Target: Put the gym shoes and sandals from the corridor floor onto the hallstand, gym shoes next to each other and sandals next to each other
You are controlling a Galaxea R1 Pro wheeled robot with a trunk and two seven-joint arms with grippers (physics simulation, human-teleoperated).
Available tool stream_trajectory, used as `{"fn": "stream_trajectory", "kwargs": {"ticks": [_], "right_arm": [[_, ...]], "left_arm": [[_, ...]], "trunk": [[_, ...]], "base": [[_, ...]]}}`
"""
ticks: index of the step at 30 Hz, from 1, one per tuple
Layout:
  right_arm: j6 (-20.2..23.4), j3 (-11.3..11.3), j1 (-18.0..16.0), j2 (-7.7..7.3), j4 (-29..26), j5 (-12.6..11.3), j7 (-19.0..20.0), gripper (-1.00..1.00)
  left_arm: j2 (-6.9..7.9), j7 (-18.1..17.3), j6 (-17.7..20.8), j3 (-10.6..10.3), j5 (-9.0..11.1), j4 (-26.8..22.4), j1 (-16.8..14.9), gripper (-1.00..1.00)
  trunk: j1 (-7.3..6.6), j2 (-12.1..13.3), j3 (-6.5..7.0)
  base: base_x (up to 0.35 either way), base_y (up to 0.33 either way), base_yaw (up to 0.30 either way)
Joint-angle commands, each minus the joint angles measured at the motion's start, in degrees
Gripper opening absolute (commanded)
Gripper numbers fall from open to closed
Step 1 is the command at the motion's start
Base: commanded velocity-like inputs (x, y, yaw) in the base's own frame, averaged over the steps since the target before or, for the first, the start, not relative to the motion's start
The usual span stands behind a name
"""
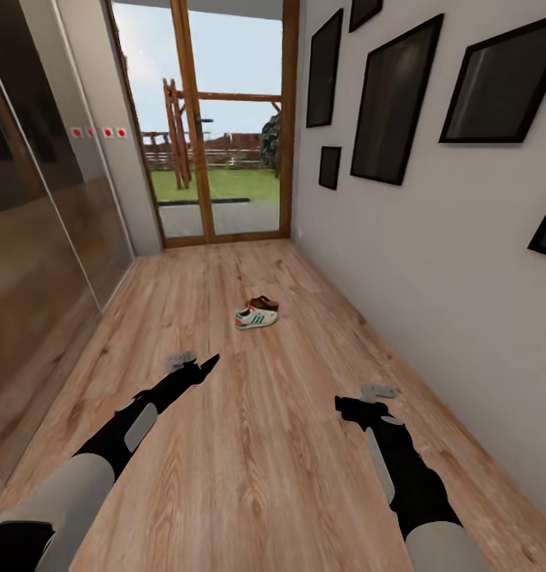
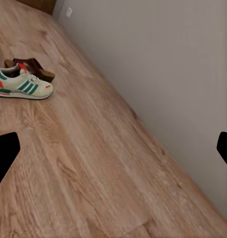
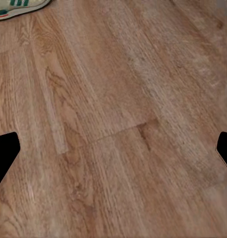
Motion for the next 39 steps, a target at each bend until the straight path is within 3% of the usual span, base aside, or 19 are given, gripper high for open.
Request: {"fn": "stream_trajectory", "kwargs": {"ticks": [1,9,39], "right_arm": [[0.3,-0.1,0.0,0.05,-0.1,0.0,-0.1,1.0],[0.3,0.0,0.0,0.06,-0.1,0.0,-0.1,1.0],[0.3,-0.1,0.0,0.02,-0.1,0.0,-0.1,1.0]], "left_arm": [[0.1,0.1,-0.4,-0.4,0.4,0.0,0.0,1.0],[0.1,0.1,-0.4,-0.4,0.4,0.0,0.0,1.0],[0.11,0.0,-0.4,-0.4,0.4,0.0,0.0,1.0]], "trunk": [[0.02,0.0,-0.05],[0.02,0.0,-0.05],[0.02,0.0,-0.05]], "base": [[0.349,0.102,-0.292],[0.349,0.108,-0.178],[0.333,0.142,-0.003]]}}
